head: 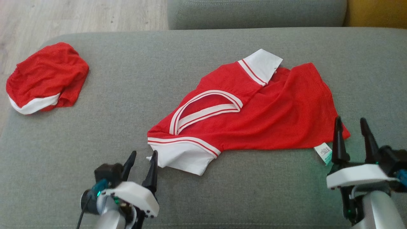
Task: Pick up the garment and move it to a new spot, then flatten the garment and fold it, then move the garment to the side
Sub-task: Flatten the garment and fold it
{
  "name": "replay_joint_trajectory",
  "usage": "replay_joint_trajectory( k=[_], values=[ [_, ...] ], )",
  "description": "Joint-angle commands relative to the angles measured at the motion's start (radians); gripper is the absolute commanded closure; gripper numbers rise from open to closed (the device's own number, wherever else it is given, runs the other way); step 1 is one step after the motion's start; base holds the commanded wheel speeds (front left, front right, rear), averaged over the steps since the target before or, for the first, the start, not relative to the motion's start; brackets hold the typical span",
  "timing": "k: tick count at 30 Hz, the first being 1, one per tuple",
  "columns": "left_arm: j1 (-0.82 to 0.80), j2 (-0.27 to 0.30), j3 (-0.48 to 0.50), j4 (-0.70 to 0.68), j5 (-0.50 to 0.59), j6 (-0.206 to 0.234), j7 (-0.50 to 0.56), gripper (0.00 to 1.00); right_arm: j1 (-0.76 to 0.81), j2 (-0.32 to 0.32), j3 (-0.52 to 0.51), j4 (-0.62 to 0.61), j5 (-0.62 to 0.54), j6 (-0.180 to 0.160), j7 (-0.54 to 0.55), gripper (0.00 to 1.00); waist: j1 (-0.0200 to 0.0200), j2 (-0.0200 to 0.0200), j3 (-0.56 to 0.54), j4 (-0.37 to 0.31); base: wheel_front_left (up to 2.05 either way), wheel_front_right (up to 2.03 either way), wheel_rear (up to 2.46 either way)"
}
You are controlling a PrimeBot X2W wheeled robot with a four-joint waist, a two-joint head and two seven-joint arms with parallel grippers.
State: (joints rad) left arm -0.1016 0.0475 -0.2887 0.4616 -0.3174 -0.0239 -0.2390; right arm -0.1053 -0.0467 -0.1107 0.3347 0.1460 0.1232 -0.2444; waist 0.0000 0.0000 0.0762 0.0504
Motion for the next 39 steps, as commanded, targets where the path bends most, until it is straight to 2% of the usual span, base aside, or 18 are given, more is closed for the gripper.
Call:
replay_joint_trajectory(
  k=[1, 7, 15, 16, 17, 18, 22, 28, 35, 39],
  values=[
    [-0.087, 0.009, 0.023, 0.003, 0.008, -0.01, 0.01, 0.0, -0.018, -0.004, 0.023, -0.057, -0.006, 0.008, 0.006, 0.0, 0.0, 0.0, 0.006, -0.002, 0.0, 0.0, 0.0],
    [-0.226, 0.014, 0.011, 0.163, -0.001, -0.041, 0.052, 0.0, -0.011, -0.004, 0.038, -0.164, -0.007, 0.008, 0.046, 0.0, 0.0, 0.0, 0.049, -0.019, 0.0, 0.0, 0.0],
    [-0.362, 0.022, -0.009, 0.34, -0.002, -0.052, 0.14, 0.0, -0.015, -0.004, 0.041, -0.237, -0.013, 0.008, 0.064, 0.0, 0.0, 0.0, 0.115, -0.047, 0.0, 0.0, 0.0],
    [-0.371, 0.021, -0.011, 0.35, -0.004, -0.054, 0.14, 0.22, -0.014, -0.004, 0.038, -0.243, -0.014, 0.008, 0.064, 0.0, 0.0, 0.0, 0.119, -0.047, 0.0, 0.0, 0.0],
    [-0.379, 0.02, -0.013, 0.357, -0.004, -0.053, 0.135, 0.71, -0.013, -0.004, 0.036, -0.248, -0.014, 0.008, 0.065, 0.0, 0.0, 0.0, 0.122, -0.048, 0.0, 0.0, 0.0],
    [-0.385, 0.02, -0.016, 0.362, -0.003, -0.053, 0.129, 1.0, -0.013, -0.004, 0.034, -0.253, -0.014, 0.008, 0.065, 0.0, 0.0, 0.0, 0.125, -0.048, 0.0, 0.0, 0.0],
    [-0.404, 0.018, -0.022, 0.363, 0.0, -0.053, 0.073, 1.0, -0.018, -0.004, 0.03, -0.264, -0.015, 0.008, 0.066, 0.0, 0.0, 0.0, 0.138, -0.05, 0.0, 0.0, 0.0],
    [-0.463, 0.028, -0.005, 0.327, 0.015, -0.023, -0.007, 1.0, -0.034, -0.004, 0.035, -0.281, -0.015, 0.008, 0.059, 0.0, 0.0, 0.0, 0.173, -0.057, 0.0, 0.0, 0.0],
    [-0.512, 0.04, 0.035, 0.225, 0.042, 0.009, -0.022, 1.0, -0.057, -0.004, 0.037, -0.291, -0.017, 0.008, 0.05, 0.0, 0.0, 0.0, 0.219, -0.068, 0.0, 0.0, 0.0],
    [-0.488, 0.04, 0.063, 0.147, 0.068, 0.011, -0.022, 1.0, -0.071, -0.004, 0.045, -0.283, -0.014, 0.008, 0.043, 0.0, 0.0, 0.0, 0.235, -0.072, 0.0, 0.0, 0.0]
  ],
)
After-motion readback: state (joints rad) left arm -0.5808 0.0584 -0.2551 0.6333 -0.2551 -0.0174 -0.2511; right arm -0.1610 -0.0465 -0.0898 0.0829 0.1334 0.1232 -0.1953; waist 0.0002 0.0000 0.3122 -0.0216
